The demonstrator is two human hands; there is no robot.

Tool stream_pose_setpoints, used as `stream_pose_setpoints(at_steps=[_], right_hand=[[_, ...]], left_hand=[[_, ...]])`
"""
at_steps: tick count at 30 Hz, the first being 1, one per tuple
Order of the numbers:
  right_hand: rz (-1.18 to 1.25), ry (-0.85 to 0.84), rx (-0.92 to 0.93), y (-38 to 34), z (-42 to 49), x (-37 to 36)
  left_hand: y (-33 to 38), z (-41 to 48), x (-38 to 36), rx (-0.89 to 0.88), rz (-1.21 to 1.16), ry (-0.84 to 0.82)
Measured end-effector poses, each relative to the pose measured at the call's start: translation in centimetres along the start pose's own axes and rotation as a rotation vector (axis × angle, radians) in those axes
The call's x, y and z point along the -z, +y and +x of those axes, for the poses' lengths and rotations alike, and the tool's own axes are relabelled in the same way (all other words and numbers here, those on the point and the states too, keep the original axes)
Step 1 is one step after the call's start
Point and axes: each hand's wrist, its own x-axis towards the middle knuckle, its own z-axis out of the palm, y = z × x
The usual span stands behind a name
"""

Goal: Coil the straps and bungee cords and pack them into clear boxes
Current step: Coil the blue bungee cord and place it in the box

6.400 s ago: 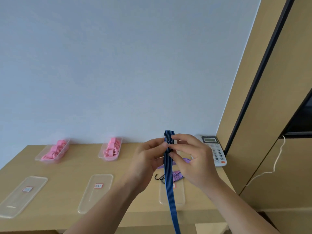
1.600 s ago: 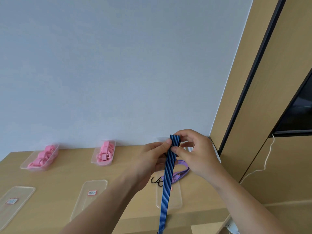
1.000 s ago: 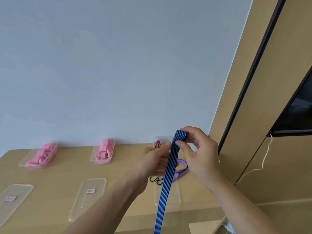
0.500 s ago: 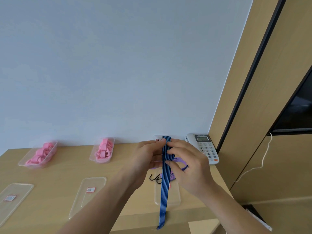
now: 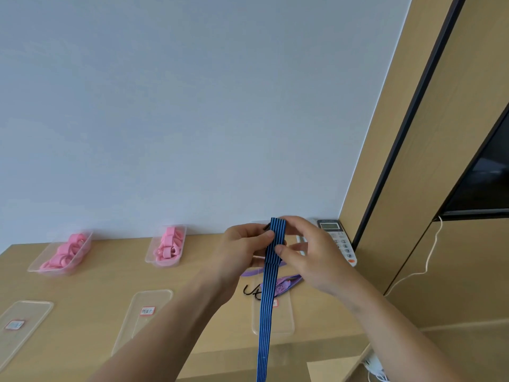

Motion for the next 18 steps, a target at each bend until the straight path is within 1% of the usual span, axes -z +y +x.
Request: stream_pose_setpoints(at_steps=[2, 9, 15, 18], right_hand=[[0.023, -0.012, -0.001, -0.1, 0.3, 0.4], [0.059, 0.082, -0.006, 0.0, 0.4, 0.7], [0.045, 0.2, 0.07, -0.8, 0.3, 0.9], [0.013, 0.238, 0.143, -1.0, 0.1, 0.8]], left_hand=[[-0.1, -0.1, -0.1, 0.007, -0.01, -0.008], [-0.5, -0.2, -0.2, 0.081, -0.083, -0.025], [-0.1, -0.3, -0.7, 0.134, -0.057, 0.001], [0.0, -0.3, -1.0, 0.162, -0.052, 0.019]])
